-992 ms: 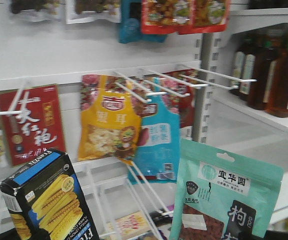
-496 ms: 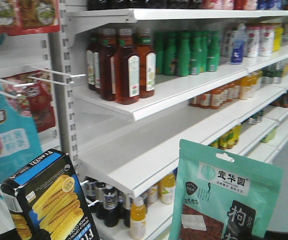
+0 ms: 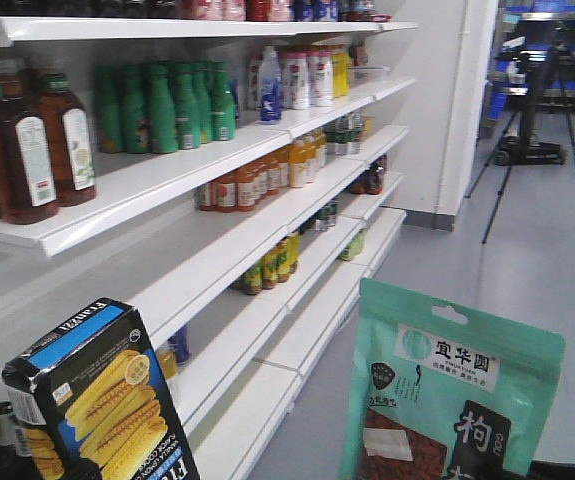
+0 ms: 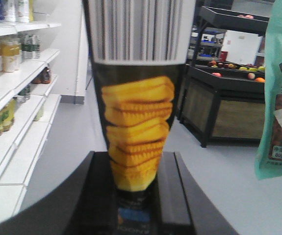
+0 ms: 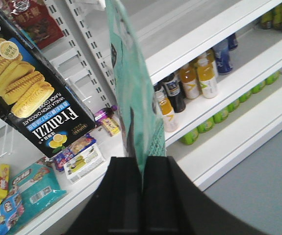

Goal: Pick snacks and fruit into basket
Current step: 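Drive the base away from the shelf holding both items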

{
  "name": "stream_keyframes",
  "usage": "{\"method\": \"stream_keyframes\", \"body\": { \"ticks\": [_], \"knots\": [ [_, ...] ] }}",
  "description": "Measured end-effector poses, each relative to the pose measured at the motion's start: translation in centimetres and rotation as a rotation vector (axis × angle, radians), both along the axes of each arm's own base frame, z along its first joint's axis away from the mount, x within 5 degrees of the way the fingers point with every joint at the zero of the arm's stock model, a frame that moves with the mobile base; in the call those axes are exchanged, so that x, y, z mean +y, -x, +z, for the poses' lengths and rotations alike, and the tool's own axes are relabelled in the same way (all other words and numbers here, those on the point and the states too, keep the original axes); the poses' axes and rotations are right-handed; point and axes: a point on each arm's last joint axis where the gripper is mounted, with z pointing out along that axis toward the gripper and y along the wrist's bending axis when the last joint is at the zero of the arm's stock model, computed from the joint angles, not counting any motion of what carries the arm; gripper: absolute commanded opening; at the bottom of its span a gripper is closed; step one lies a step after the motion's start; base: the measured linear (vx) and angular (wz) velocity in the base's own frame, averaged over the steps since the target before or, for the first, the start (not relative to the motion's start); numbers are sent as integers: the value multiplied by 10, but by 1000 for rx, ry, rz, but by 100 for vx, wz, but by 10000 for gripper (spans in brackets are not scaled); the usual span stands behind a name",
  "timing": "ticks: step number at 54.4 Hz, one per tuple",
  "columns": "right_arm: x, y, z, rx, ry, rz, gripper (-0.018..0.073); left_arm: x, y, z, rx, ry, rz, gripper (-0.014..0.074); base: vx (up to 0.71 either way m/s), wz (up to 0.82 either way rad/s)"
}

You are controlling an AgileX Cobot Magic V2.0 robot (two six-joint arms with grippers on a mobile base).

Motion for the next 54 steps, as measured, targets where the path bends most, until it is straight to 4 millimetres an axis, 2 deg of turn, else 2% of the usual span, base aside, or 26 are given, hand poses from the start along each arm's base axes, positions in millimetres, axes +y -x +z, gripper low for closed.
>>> {"method": "stream_keyframes", "body": {
  "ticks": [27,54],
  "knots": [
    [0,1,1,-3,-1,5,-9,0,0,0,0,0,0,0,3,-47],
    [1,2,1,-3,-2,11,-9,0,0,0,0,0,0,0,16,-45]
  ]
}}
